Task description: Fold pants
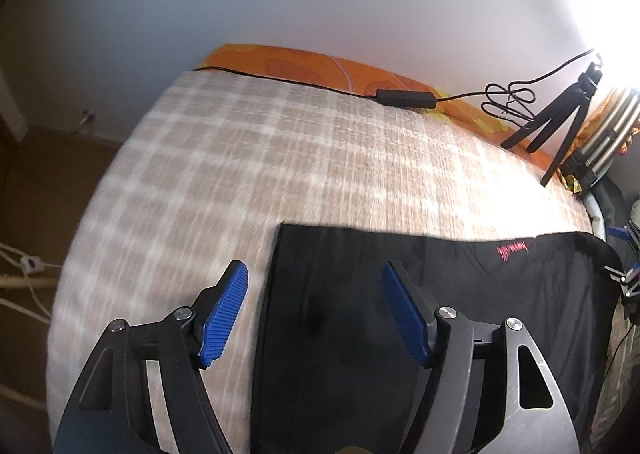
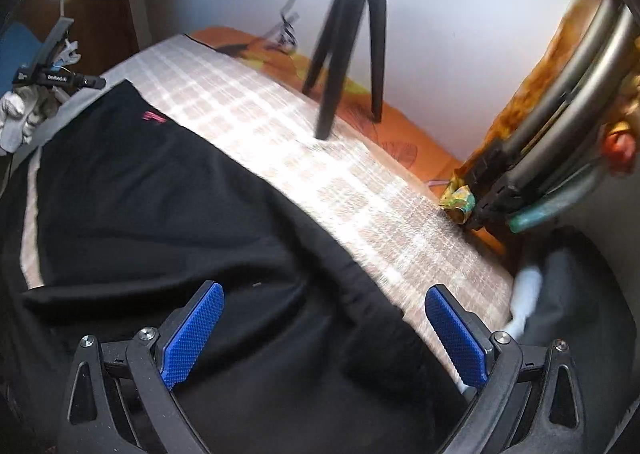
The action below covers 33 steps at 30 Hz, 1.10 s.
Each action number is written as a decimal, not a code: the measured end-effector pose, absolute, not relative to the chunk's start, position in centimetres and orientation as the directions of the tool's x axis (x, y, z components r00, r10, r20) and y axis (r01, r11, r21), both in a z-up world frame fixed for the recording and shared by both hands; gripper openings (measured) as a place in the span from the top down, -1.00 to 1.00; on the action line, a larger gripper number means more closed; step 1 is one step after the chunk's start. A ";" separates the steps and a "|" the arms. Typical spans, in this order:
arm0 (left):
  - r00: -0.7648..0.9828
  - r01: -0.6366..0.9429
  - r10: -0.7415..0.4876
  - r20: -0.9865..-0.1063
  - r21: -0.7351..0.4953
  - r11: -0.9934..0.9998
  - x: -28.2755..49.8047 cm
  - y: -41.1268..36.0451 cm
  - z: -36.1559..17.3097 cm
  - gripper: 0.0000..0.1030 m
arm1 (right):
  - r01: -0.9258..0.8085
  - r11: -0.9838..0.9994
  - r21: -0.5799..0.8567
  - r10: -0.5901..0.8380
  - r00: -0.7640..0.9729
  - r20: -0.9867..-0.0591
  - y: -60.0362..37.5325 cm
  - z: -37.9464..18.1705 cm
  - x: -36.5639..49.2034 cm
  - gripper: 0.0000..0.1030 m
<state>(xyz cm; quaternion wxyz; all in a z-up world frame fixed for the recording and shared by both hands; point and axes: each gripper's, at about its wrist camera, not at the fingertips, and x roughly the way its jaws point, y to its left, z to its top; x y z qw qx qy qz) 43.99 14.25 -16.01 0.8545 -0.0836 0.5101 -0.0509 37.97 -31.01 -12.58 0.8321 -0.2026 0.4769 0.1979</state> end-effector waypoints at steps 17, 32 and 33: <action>0.497 0.088 -0.119 -0.860 -0.087 0.992 46.3 10.8 -18.7 -0.06 | -0.600 0.799 -0.023 0.193 0.293 -0.937 -32.2 -15.4 40.9 -0.68; 0.554 0.141 -0.148 -0.819 -0.083 0.987 44.9 9.4 -15.8 0.85 | -0.601 0.797 -0.061 0.167 0.316 -0.934 -32.2 -14.3 37.5 0.84; 0.563 0.143 -0.146 -0.813 -0.079 0.987 44.9 9.5 -15.1 0.85 | -0.591 0.803 -0.072 0.161 0.332 -0.929 -32.1 -13.9 37.4 0.85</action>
